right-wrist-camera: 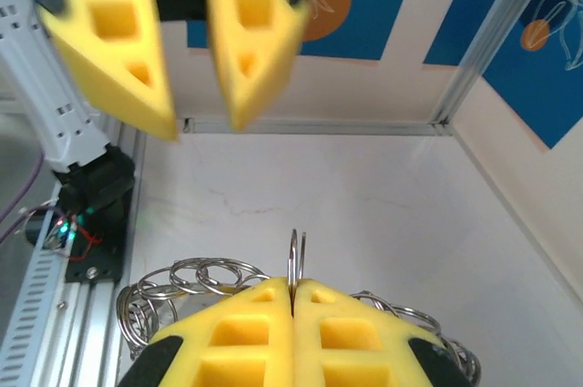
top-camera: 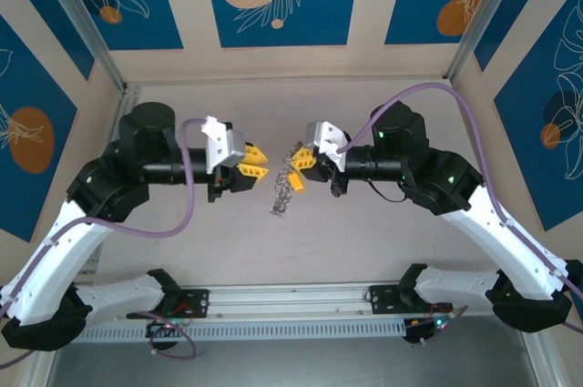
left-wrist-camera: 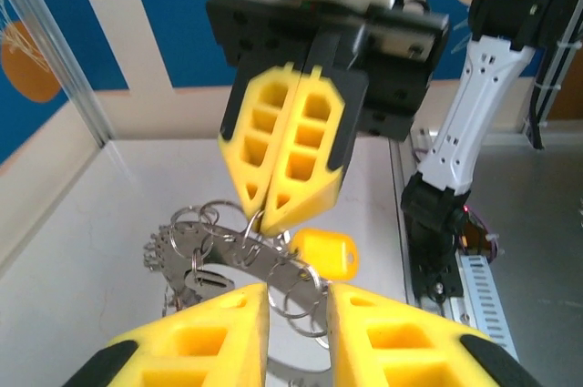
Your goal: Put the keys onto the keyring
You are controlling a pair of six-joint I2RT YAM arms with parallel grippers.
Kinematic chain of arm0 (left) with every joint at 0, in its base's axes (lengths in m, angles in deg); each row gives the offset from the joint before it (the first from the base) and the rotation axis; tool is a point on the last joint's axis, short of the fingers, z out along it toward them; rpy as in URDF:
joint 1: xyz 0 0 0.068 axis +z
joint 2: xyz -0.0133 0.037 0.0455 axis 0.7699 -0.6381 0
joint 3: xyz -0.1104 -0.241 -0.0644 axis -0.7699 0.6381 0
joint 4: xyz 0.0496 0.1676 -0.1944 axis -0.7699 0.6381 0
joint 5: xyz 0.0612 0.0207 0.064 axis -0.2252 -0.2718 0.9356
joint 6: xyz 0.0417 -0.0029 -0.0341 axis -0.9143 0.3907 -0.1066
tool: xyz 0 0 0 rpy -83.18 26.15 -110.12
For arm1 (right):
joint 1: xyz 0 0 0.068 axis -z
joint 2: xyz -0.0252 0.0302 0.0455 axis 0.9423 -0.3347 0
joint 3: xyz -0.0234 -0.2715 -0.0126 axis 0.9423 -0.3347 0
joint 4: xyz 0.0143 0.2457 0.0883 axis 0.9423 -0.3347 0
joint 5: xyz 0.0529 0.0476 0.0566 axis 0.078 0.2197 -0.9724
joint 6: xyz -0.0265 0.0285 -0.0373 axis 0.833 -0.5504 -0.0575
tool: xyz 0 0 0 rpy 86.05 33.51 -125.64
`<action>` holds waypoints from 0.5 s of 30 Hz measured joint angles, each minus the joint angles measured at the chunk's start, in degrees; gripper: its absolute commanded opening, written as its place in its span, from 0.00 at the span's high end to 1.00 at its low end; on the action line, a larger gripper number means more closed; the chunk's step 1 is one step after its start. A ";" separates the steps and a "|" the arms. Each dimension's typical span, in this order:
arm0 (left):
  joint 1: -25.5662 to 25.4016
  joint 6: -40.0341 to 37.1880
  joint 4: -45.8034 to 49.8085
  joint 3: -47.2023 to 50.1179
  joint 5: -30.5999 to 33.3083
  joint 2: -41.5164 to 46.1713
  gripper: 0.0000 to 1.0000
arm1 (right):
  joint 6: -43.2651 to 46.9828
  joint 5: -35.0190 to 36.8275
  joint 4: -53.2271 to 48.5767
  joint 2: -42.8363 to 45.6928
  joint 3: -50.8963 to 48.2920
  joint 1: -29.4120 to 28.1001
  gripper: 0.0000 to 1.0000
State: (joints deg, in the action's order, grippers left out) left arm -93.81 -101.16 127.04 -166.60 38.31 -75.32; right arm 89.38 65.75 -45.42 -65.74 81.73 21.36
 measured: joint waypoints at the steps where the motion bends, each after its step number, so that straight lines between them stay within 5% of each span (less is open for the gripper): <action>1: -0.33 -0.50 0.55 -0.02 0.17 -0.68 0.77 | 0.35 -0.59 -0.83 -0.35 0.83 -0.11 1.00; 15: -1.92 -2.40 2.91 -0.70 2.34 -2.62 0.77 | 2.78 -2.97 -13.66 -8.39 13.35 -1.51 1.00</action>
State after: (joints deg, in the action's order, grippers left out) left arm -95.73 -103.57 129.95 -167.30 40.65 -77.94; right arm 92.16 62.77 -59.08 -74.13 95.08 19.86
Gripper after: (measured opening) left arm 0.230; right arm 0.041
